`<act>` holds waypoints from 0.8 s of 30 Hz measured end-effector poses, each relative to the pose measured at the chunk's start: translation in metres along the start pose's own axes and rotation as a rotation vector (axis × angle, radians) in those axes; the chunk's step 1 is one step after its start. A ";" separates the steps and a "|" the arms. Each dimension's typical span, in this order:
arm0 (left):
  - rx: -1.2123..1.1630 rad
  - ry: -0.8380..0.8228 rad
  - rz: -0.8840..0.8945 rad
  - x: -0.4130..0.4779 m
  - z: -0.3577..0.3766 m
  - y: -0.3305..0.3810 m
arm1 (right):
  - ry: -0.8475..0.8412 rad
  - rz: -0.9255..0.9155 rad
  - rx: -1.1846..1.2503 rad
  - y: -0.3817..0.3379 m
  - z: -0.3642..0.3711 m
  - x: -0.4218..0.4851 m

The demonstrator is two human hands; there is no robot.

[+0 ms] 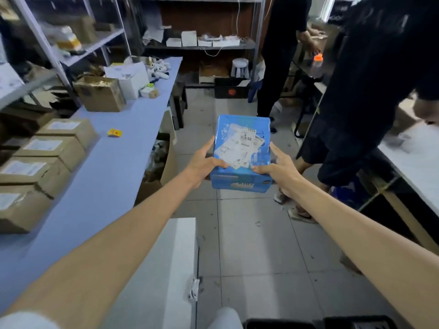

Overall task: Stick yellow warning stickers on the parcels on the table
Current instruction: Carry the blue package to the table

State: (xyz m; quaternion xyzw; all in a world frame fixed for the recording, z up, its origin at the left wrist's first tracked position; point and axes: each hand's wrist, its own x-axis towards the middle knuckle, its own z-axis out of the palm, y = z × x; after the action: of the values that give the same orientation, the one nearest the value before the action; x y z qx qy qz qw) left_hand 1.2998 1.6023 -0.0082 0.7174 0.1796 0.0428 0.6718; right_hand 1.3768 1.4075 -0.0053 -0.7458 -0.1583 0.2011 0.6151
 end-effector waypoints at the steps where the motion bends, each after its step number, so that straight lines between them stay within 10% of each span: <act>1: 0.000 0.006 -0.013 0.016 -0.003 0.001 | -0.001 0.008 0.014 0.000 0.001 0.017; 24: -0.090 0.340 -0.055 0.360 -0.157 0.021 | -0.293 0.078 -0.001 -0.050 0.090 0.450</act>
State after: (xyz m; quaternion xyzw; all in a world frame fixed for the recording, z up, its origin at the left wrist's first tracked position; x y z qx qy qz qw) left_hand 1.5922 1.8636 -0.0374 0.6638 0.3078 0.1532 0.6642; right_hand 1.7241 1.7115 -0.0182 -0.7144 -0.2173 0.3316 0.5767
